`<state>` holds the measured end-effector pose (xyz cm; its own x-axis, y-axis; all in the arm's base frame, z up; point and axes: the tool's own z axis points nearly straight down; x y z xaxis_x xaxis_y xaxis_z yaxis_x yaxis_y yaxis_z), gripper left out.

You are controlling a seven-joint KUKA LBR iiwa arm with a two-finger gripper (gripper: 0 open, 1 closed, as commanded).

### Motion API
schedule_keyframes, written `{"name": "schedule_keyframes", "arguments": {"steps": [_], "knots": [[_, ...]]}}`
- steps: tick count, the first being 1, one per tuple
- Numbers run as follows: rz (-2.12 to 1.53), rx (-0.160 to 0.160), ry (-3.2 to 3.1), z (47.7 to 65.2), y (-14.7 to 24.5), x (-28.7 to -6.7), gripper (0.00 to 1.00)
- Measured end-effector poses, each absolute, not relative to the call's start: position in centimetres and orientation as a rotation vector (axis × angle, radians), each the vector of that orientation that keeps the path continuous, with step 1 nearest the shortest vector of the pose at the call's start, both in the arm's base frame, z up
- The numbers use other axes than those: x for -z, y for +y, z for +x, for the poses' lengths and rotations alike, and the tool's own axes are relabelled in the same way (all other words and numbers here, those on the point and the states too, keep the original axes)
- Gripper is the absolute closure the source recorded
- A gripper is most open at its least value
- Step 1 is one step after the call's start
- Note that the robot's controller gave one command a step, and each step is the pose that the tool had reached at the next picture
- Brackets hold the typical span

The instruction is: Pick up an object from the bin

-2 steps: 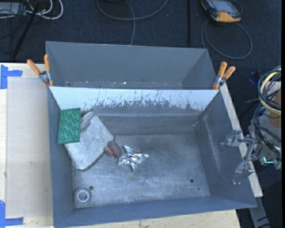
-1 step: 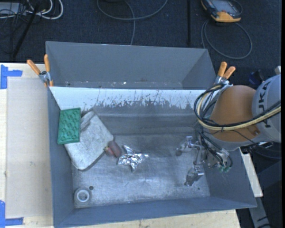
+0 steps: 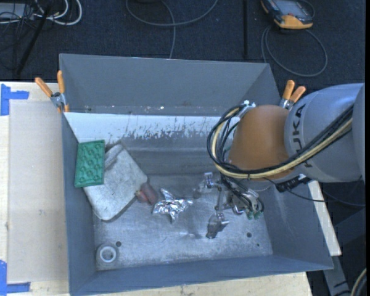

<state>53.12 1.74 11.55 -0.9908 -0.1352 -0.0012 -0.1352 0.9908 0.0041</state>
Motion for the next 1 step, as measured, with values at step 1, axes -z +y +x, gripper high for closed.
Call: {"name": "schedule_keyframes", "arguments": {"steps": [1], "knots": [[-0.103, 0.002, 3.139, 55.18, 5.69, -7.12, 0.00]]}}
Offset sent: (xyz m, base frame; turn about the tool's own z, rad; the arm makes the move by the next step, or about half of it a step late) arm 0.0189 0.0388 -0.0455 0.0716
